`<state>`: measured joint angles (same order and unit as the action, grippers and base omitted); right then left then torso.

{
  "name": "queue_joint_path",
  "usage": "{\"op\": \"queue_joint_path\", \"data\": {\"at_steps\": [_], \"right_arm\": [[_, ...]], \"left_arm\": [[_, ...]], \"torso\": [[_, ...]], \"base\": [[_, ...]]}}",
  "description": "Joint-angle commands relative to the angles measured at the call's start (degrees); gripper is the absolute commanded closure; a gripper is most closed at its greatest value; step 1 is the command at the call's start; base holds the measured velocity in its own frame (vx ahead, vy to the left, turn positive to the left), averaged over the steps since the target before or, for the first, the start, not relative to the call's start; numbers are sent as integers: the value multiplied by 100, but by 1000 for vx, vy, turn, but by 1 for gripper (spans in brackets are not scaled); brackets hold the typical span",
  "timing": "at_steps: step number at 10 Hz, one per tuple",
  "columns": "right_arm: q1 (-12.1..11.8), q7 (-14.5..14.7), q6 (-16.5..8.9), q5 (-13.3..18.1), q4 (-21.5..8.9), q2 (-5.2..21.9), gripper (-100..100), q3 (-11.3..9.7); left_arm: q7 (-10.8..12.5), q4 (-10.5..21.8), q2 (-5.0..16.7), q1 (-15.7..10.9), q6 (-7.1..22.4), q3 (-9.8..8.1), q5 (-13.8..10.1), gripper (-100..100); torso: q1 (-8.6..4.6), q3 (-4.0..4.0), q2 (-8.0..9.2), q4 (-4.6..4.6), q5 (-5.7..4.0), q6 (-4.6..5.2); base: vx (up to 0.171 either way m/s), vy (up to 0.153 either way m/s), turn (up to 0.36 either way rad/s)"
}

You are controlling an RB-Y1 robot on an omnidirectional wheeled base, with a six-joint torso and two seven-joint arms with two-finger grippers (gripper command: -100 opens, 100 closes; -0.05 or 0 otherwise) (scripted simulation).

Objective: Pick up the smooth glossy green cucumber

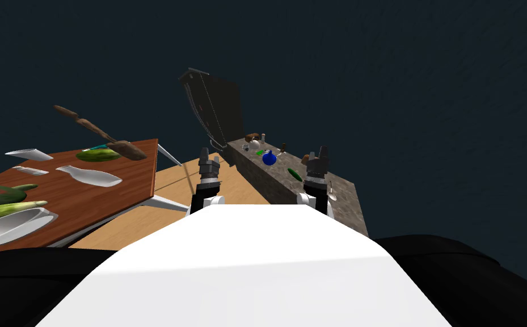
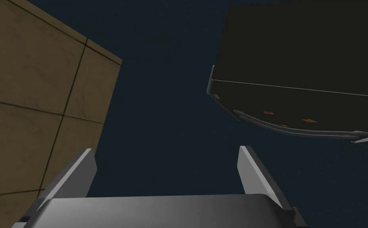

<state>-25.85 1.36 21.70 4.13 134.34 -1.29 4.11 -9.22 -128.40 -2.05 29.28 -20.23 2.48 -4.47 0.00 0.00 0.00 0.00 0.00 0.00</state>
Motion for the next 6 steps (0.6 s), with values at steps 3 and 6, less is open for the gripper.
{"op": "queue_joint_path", "data": {"at_steps": [3,6], "right_arm": [[-95,29,166,-5,-188,592,-100,-127],[-203,70,310,-3,-425,1035,-100,-235]], "left_arm": [[0,0,0,0,0,0,0,0],[0,0,-1,-1,0,1,0,0]], "torso": [[10,7,13,2,2,0],[33,12,20,4,7,0]], "base": [[-36,33,-25],[-45,79,-26]]}}
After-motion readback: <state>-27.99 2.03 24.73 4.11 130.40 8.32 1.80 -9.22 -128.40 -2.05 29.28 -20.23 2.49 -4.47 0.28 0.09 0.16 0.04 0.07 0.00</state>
